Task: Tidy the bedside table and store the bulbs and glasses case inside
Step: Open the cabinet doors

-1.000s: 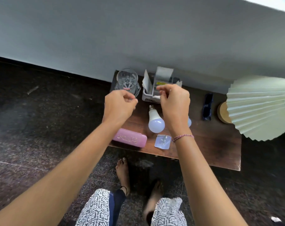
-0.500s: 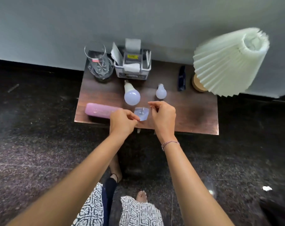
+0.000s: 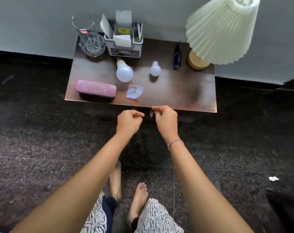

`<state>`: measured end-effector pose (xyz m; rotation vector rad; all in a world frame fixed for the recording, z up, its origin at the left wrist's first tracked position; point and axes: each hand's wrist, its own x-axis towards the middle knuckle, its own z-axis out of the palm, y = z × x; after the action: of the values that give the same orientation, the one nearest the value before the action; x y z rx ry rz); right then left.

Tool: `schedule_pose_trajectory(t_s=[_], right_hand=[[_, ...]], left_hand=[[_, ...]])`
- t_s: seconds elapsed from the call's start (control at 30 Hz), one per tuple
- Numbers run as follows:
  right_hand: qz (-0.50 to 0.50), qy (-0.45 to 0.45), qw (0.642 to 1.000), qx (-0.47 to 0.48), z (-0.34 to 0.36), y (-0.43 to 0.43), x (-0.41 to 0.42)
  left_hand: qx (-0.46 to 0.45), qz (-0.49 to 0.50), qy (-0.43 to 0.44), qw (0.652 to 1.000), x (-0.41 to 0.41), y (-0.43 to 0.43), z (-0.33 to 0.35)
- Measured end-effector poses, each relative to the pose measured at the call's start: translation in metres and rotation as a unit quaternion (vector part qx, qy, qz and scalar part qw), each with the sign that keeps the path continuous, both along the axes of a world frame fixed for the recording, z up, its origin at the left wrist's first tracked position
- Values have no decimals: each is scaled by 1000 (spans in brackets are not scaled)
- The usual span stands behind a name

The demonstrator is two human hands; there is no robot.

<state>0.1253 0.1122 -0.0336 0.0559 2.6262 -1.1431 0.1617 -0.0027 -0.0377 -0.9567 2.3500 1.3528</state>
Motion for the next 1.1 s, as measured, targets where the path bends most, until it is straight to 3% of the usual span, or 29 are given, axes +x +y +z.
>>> schedule_pose_trajectory(t_s=[0.17, 0.47, 0.67, 0.87, 1.0, 1.1], right_hand=[[-20, -61, 998, -23, -53, 16, 13], [-47, -137, 980, -133, -137, -3, 8], [-115, -179, 945, -248, -166, -9, 10], [-120, -170, 959, -194, -169, 7, 48], [-198, -204, 935, -213, -163, 18, 75], [-256, -199, 922, -210, -156, 18, 86]], left_hand=[[78, 8, -16, 997, 5, 7, -42], [41, -26, -2, 999, -3, -14, -116], [94, -10, 19, 995, -1, -12, -143], [110, 139, 53, 983, 19, 11, -140], [76, 179, 20, 981, 59, 7, -136], [-27, 185, -49, 981, 79, -3, -129]])
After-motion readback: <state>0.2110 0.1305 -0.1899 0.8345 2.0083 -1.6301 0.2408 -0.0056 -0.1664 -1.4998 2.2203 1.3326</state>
